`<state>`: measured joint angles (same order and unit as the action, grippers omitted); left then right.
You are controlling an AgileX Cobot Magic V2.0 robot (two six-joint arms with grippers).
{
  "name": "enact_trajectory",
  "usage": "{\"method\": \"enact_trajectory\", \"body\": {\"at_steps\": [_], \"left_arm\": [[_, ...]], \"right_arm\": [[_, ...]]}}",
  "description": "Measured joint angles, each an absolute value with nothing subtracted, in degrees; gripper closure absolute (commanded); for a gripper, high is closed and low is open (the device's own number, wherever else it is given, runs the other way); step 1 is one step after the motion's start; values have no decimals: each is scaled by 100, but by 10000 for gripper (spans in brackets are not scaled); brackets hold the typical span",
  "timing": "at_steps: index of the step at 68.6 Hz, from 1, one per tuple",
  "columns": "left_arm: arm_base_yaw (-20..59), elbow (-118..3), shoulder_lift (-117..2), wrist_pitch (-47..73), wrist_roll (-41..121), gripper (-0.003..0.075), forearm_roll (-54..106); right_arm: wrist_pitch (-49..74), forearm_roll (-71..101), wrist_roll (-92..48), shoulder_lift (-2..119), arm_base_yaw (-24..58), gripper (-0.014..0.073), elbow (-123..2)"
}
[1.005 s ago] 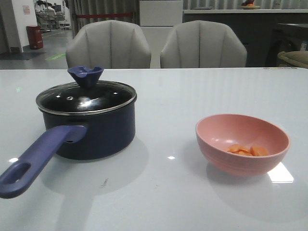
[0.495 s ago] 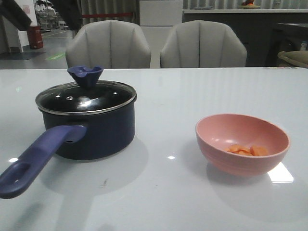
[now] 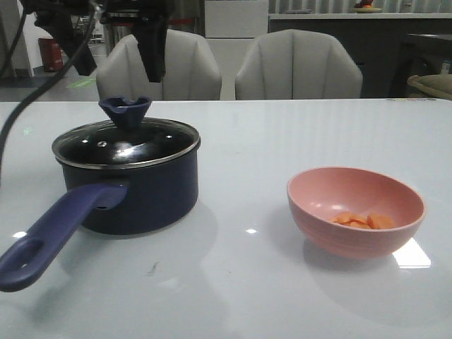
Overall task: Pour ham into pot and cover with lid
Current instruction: 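Lower the left gripper onto the purple lid knob and grasp it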
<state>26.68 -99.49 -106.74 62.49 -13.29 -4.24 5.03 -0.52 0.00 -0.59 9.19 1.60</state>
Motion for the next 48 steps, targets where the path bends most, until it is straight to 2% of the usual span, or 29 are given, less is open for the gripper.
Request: {"method": "enact_trajectory", "body": {"at_steps": [35, 43, 46, 47, 48], "left_arm": [[2668, -10111, -11308, 6537, -1360, 74, -348], [2668, -10114, -11362, 6537, -1362, 193, -323], [2668, -10114, -11373, 6546, -1362, 279, -323], [2668, -10114, -11373, 6546, -1362, 279, -323], [2668, -10114, -11373, 6546, -1362, 322, -303]], "right_arm": [[503, -52, 0, -59, 919, 436, 160], [503, -52, 0, -59, 919, 436, 160], [503, -52, 0, -59, 919, 436, 160], [503, -52, 0, -59, 919, 436, 160], [503, -52, 0, -59, 919, 436, 160]]}}
